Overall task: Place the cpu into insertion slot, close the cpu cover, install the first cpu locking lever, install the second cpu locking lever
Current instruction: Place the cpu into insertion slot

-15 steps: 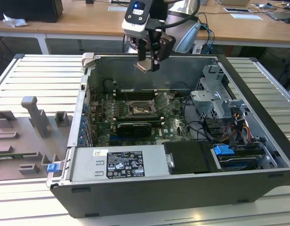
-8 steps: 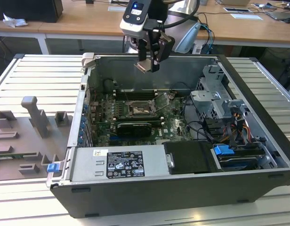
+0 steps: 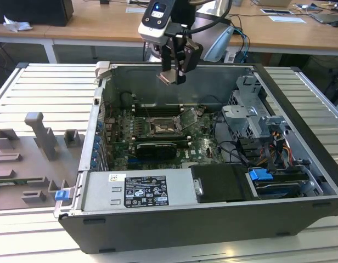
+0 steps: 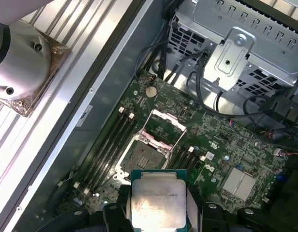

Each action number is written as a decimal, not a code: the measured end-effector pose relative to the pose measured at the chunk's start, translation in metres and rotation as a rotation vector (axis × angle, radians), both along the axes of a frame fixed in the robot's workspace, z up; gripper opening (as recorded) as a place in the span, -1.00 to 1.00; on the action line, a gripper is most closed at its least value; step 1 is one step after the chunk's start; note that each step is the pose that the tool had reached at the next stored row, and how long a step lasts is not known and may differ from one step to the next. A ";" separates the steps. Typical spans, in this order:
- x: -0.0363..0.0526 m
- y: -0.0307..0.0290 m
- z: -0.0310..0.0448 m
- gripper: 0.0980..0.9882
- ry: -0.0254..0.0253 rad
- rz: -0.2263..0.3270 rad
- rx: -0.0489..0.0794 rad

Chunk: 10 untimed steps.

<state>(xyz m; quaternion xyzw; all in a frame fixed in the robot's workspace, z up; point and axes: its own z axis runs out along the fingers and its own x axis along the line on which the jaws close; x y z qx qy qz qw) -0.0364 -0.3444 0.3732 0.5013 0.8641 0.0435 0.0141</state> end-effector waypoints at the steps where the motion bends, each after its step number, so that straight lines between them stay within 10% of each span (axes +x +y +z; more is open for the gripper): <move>1: 0.0000 0.0000 -0.0004 0.00 0.0000 -0.006 0.000; 10: 0.0000 0.0000 -0.0123 0.00 0.0000 -0.030 0.000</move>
